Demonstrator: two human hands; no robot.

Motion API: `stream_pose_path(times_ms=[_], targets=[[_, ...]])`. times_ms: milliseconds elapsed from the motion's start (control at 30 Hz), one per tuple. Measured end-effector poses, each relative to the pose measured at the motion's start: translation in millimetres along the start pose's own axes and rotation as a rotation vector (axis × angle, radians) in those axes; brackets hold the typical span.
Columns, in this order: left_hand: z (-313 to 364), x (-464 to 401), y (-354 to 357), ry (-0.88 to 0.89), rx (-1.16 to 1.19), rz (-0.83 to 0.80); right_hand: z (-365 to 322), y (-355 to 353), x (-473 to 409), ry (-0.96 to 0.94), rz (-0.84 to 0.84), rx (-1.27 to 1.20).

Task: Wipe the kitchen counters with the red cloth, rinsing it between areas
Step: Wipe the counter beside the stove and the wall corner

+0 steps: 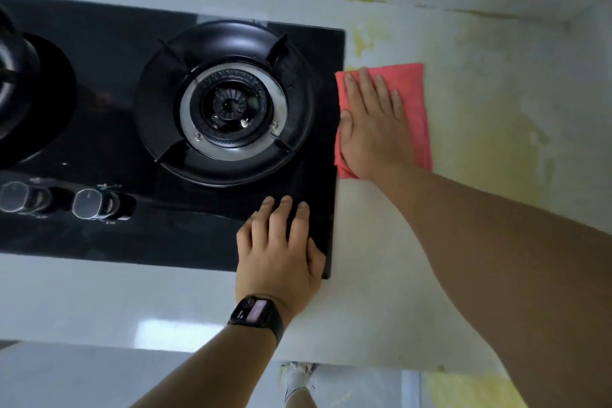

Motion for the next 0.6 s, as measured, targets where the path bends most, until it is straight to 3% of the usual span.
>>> stream_pose_path(times_ms=[333,600], targets=[[-0.8,-1.1,1.9,0.008,0.002,0.024,24.7,-9.8,-63.4,0.042,-0.029,-0.008],[-0.1,-0.8,0.5,-0.01,0.021,0.026,6.9,-6.4,-18.1,0.06,-0.046,-0.021]])
Point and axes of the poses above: each hand's wrist, its own x-axis away from the middle knuckle, its own y-axis out of the palm, z = x × y, the point moved 3 cm from there along -x, towards the middle knuckle, and after that the axes turned 15 degrees about -y, right-handed, at the moved point
